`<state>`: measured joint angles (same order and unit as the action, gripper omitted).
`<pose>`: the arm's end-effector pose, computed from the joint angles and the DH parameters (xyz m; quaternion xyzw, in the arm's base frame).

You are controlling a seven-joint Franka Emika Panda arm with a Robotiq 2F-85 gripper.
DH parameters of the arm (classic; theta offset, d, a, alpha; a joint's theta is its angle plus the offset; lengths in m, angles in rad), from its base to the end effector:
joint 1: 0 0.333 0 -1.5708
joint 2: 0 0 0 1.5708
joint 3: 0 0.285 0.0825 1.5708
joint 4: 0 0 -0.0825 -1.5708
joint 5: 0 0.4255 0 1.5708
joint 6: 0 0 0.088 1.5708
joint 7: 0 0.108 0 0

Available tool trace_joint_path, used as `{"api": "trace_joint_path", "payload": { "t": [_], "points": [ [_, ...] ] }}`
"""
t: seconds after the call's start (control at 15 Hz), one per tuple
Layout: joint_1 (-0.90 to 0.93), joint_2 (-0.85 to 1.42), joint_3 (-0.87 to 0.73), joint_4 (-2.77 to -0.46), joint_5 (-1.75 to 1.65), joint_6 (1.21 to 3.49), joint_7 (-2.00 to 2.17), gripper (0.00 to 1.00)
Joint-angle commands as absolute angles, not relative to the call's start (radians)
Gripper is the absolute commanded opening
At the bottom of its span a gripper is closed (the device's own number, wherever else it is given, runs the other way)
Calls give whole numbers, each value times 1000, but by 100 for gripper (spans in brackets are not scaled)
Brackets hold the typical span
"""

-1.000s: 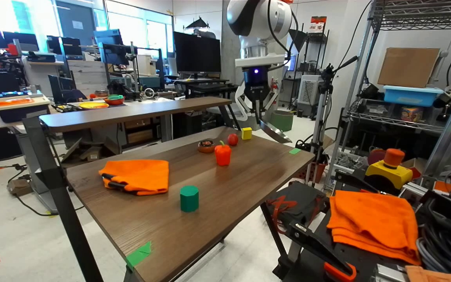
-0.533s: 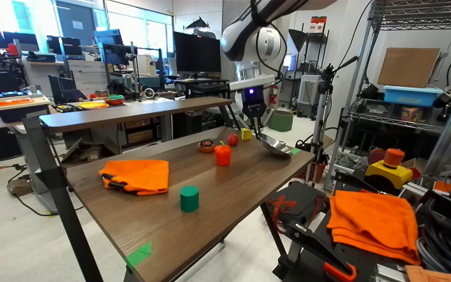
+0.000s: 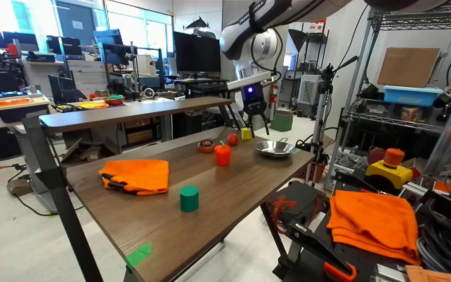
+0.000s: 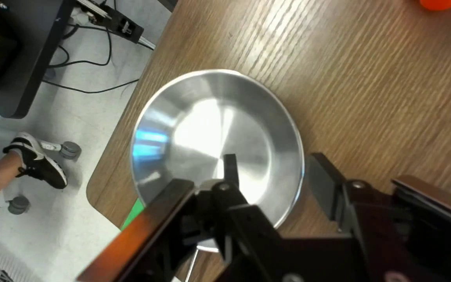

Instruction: Pick the pan and put it on the right of the table

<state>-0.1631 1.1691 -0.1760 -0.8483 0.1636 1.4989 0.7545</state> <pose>0.7154 -0.1847 0.1269 0.8352 -0.4894 -0.2428 0.0626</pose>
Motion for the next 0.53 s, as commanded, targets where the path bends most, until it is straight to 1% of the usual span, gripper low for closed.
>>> {"api": "trace_joint_path", "payload": {
  "t": [0.0,0.13,0.2,0.27,0.33,0.4,0.47],
  "points": [
    [-161,1077,-140,-875,189,1409,704,82],
    [-163,965,-115,-974,189,1416,602,97],
    [-173,924,-101,-1003,202,1405,564,100],
    [-156,1044,-129,-883,170,1422,636,86],
    [-157,1001,-121,-909,173,1410,610,94],
    [-158,968,-118,-933,177,1404,596,100],
    [-159,947,-117,-953,180,1404,588,100]
  ]
}}
